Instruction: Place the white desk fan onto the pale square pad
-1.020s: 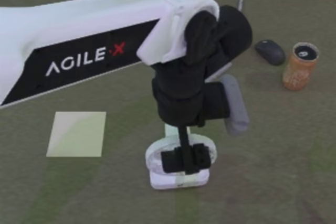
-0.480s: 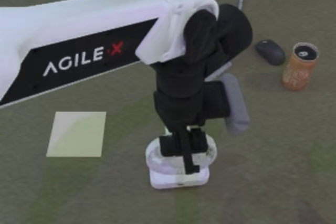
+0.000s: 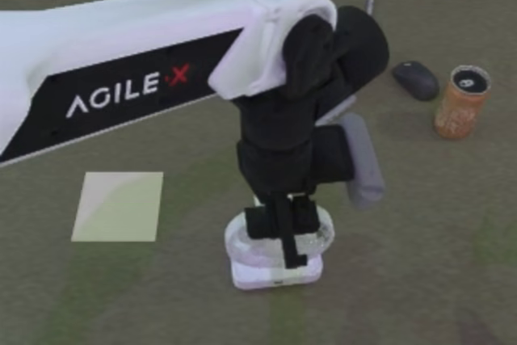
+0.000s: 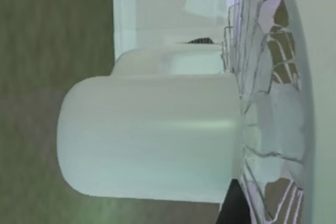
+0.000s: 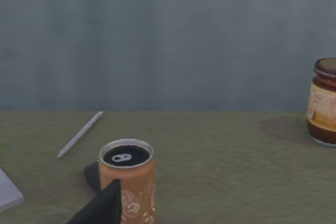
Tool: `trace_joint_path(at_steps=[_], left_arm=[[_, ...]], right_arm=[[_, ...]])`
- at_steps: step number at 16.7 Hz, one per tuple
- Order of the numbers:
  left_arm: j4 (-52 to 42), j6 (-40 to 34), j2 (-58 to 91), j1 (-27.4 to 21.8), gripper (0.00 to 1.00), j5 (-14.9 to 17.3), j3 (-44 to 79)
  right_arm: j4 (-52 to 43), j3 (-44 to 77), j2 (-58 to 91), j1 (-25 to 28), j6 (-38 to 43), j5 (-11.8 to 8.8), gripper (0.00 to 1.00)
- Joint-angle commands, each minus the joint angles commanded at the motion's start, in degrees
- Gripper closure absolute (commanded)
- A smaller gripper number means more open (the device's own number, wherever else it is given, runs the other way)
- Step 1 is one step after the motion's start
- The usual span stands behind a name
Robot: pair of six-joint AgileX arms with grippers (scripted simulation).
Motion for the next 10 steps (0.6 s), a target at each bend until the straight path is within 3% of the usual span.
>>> trace_joint_path(at_steps=[10], left_arm=[[-11.4,-0.2,-0.2,1.0,1.00,0.1,11.7]], right_arm=[[0.0,0.0,0.0,0.0,0.0,0.0,0.00]])
